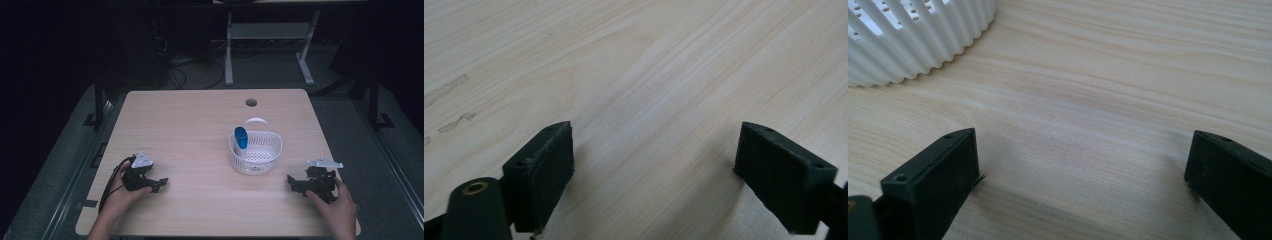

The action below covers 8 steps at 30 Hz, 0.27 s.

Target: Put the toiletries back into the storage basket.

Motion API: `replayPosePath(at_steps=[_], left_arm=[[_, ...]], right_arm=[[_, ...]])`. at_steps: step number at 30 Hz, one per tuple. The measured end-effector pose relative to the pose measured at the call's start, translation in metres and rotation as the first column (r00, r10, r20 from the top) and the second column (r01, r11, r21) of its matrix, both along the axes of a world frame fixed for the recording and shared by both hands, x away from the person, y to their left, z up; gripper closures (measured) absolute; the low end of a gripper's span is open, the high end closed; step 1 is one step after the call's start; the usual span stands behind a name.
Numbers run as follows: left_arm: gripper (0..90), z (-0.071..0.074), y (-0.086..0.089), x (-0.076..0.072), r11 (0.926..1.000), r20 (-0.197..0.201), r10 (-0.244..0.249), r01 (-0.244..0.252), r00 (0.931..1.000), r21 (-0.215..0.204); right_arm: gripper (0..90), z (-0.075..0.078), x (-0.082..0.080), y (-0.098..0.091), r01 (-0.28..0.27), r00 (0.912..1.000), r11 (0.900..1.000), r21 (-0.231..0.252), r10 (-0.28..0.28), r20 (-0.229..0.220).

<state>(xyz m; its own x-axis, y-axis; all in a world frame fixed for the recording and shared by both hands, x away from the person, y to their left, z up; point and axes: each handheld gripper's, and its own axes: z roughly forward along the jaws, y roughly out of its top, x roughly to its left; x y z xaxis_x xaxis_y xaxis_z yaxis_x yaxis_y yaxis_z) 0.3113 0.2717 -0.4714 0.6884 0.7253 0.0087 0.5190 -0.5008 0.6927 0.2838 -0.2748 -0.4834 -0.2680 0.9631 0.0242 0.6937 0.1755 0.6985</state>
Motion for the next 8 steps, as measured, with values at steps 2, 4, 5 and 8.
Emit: replayPosePath(at_steps=[2, 4, 5, 8], left_arm=[[14.4, -0.0013, 0.0003, -0.0009, 0.9999, 0.010, 0.003, -0.003, 0.9999, -0.012], [14.2, -0.0013, 0.0003, -0.0010, 0.9999, 0.010, 0.003, -0.002, 0.9999, -0.012], [14.2, -0.0014, 0.0004, -0.0010, 0.9999, 0.011, 0.003, -0.003, 0.9999, -0.013], [14.1, -0.0017, 0.0011, -0.0012, 0.9999, 0.014, 0.000, 0.000, 0.9999, -0.013]], right_arm=[[0.5, 0.0000, 0.0000, 0.0000, 0.000, 1.0000, 1.0000, 0.000, 0.000, 0.000], [0.5, 0.0000, 0.0000, 0.0000, 0.000, 1.0000, 1.0000, 0.000, 0.000, 0.000], [0.5, 0.0000, 0.0000, 0.0000, -0.001, 1.0000, 1.0000, 0.000, 0.001, 0.000], [0.5, 0.0000, 0.0000, 0.0000, 0.000, 1.0000, 1.0000, 0.000, 0.000, 0.000]])
